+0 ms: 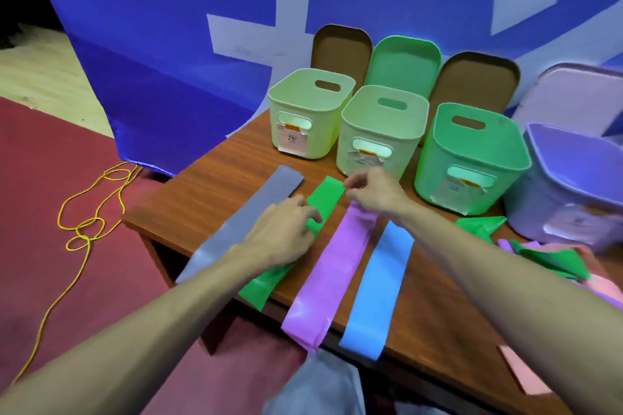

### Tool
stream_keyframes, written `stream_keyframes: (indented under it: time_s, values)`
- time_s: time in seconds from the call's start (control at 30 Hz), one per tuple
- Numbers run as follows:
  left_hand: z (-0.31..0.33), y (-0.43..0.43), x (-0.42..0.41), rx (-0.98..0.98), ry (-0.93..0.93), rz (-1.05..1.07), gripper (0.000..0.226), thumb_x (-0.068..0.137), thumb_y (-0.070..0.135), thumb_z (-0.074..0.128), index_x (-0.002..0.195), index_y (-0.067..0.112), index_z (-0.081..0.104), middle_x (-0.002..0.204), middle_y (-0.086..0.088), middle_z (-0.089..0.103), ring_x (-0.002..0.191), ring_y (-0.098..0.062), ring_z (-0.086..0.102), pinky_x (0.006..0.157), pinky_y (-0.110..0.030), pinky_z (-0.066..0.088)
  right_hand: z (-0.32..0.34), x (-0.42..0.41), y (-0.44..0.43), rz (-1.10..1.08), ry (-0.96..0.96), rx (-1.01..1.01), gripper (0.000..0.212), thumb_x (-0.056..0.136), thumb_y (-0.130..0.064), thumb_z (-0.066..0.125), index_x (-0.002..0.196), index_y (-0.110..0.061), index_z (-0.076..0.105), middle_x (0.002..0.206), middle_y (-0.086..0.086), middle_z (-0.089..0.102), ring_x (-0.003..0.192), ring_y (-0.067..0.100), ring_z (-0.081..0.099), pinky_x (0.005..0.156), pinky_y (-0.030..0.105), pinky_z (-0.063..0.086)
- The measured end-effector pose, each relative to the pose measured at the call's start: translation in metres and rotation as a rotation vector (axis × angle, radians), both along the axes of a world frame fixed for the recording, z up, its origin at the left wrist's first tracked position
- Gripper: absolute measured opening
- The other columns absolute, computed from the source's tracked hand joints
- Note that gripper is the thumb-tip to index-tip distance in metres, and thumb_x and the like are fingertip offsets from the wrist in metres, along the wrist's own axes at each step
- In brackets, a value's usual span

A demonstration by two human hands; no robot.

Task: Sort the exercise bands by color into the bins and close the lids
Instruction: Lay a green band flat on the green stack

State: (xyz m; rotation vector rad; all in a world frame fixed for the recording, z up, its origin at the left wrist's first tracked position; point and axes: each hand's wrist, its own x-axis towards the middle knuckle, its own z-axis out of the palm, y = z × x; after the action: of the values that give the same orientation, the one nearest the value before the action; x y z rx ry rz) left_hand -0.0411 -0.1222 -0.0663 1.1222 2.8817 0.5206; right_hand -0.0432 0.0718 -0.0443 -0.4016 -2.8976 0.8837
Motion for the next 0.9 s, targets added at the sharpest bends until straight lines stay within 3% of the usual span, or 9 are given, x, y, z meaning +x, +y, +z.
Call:
stream_keyframes:
  time_s: [0.1,0.2,0.33,0.47,0.53,0.63,0.73,0.9]
  values:
    - [-0.003,0.040,0.021,0.122,-0.094,-0.171,0.031,0.085,0.016,0.053,0.112,0.021,0.065,0.111,-0.003,0.056,0.112,-0.021,0.053,0.097,-0.036,0.040,0.013,0.039,0.040,0.005,-0.028,0.021,0.018,0.082,-0.009,0.064,0.096,-0.014,0.073,0.086,-0.001,0.067,0.078,0.012,0.059,0.068,0.023,0.046]
    - [-0.005,0.077,0.043,0.180,-0.166,-0.305,0.025,0.087,0.016,0.055,0.110,0.018,0.067,0.105,-0.005,0.059,0.103,-0.019,0.056,0.094,-0.030,0.040,0.021,0.081,0.076,-0.022,-0.052,0.082,0.017,0.082,-0.011,0.065,0.096,-0.013,0.074,0.085,0.000,0.069,0.077,0.009,0.058,0.059,0.018,0.041]
    - [-0.010,0.119,0.071,0.100,-0.222,-0.407,0.024,0.091,0.018,0.054,0.112,0.012,0.065,0.114,-0.009,0.061,0.107,-0.020,0.056,0.093,-0.023,0.037,0.024,0.137,0.113,-0.052,-0.125,0.137,0.015,0.083,-0.016,0.066,0.096,-0.016,0.074,0.097,0.001,0.074,0.090,0.012,0.065,0.075,0.020,0.044]
    - [-0.016,0.159,0.091,-0.236,-0.113,-0.457,0.032,0.090,0.025,0.053,0.119,0.016,0.060,0.122,-0.010,0.053,0.117,-0.028,0.050,0.098,-0.038,0.044,0.026,0.178,0.135,-0.021,-0.221,0.270,0.016,0.084,-0.020,0.065,0.096,-0.016,0.074,0.099,0.000,0.073,0.095,0.013,0.065,0.073,0.016,0.038]
    - [-0.014,0.178,0.094,-0.301,-0.075,-0.455,0.034,0.089,0.025,0.053,0.121,0.018,0.058,0.124,-0.009,0.051,0.119,-0.029,0.048,0.099,-0.040,0.044,0.025,0.189,0.144,-0.036,-0.219,0.278,0.016,0.083,-0.020,0.064,0.095,-0.016,0.074,0.100,0.000,0.073,0.096,0.016,0.065,0.076,0.018,0.041]
    - [-0.011,0.199,0.092,-0.340,-0.028,-0.446,0.038,0.087,0.028,0.054,0.125,0.021,0.055,0.125,-0.008,0.050,0.120,-0.028,0.047,0.098,-0.042,0.044,0.019,0.196,0.156,-0.088,-0.183,0.291,0.021,0.084,-0.019,0.062,0.101,-0.015,0.072,0.107,0.002,0.072,0.102,0.019,0.064,0.084,0.023,0.043]
    - [-0.013,0.210,0.088,-0.330,0.001,-0.425,0.042,0.087,0.031,0.057,0.128,0.022,0.052,0.128,-0.007,0.049,0.119,-0.027,0.045,0.098,-0.040,0.042,0.006,0.196,0.163,-0.141,-0.156,0.297,0.025,0.084,-0.021,0.062,0.108,-0.015,0.069,0.113,0.003,0.069,0.105,0.020,0.062,0.080,0.022,0.039]
    - [-0.016,0.214,0.090,-0.276,0.112,-0.435,0.034,0.089,0.027,0.054,0.122,0.019,0.057,0.121,-0.007,0.058,0.110,-0.026,0.050,0.093,-0.034,0.039,-0.022,0.179,0.172,-0.284,-0.087,0.170,0.031,0.082,-0.040,0.066,0.097,-0.013,0.067,0.100,0.006,0.069,0.097,0.026,0.062,0.083,0.035,0.049]
